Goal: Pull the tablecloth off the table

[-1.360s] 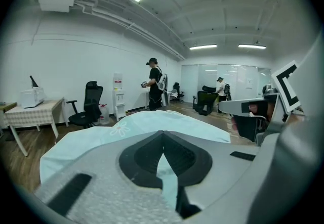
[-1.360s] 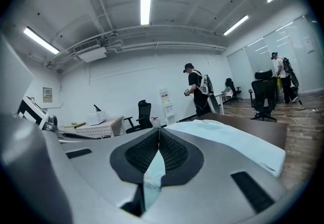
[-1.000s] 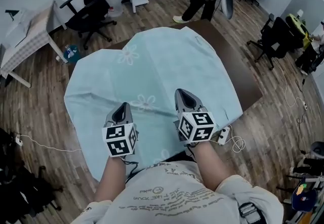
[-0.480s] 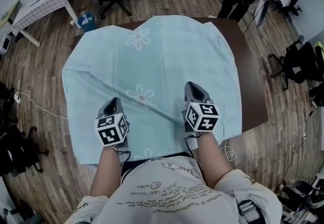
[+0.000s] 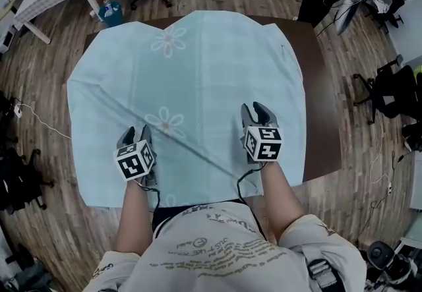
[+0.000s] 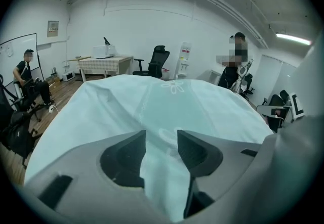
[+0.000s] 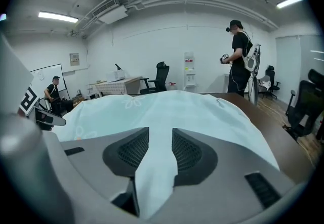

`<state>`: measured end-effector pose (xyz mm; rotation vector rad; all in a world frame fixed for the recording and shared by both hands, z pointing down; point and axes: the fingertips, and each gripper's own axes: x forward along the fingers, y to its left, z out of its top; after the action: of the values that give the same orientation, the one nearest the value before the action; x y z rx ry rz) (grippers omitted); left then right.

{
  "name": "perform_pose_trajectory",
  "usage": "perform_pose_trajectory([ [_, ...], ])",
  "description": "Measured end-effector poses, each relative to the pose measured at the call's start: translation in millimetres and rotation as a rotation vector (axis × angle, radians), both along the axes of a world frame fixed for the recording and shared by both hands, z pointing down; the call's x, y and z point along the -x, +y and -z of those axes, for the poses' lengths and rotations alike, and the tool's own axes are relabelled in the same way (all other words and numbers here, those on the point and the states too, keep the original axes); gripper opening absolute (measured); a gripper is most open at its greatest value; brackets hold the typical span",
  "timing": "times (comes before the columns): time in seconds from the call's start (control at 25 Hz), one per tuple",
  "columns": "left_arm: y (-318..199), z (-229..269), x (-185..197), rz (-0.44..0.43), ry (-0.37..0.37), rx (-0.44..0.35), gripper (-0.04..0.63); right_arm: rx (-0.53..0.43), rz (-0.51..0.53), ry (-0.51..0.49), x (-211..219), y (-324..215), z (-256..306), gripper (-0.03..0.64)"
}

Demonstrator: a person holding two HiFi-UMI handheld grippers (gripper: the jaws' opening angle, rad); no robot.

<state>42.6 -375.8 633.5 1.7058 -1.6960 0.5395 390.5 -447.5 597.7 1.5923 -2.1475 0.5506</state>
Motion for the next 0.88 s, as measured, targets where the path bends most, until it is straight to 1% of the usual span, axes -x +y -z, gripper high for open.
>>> perform_pose_trajectory([
  [0.04, -1, -5, -4, -0.008, 0.000, 0.003, 0.208, 0.012, 0.002, 0.005, -6, -3, -6, 0.145],
  [0.12, -3, -15, -14, -0.028, -0.003, 0.008, 0.263, 0.034, -0.002, 0.028, -19, -9, -20, 0.195],
  [0.2, -4, -24, -21, -0.036, -0.011, 0.022, 0.295, 0.055, -0.001, 0.072, -33, -15, -33, 0.240],
  [0.28, -7, -31, -23, -0.027, -0.024, 0.039, 0.305, 0.078, 0.001, 0.103, -46, -22, -46, 0.262],
  [0.48, -18, -46, -19, 0.007, -0.036, 0.082, 0.310, 0.150, -0.025, 0.134, -70, -40, -79, 0.276],
  [0.64, -20, -67, -13, 0.023, -0.039, 0.146, 0.310, 0.225, -0.033, 0.143, -79, -46, -107, 0.279],
  [0.76, -16, -88, -11, 0.015, -0.056, 0.199, 0.310, 0.254, -0.042, 0.134, -81, -46, -119, 0.281],
  [0.88, -15, -92, -8, 0.013, -0.048, 0.193, 0.310, 0.273, -0.045, 0.120, -79, -46, -119, 0.281],
])
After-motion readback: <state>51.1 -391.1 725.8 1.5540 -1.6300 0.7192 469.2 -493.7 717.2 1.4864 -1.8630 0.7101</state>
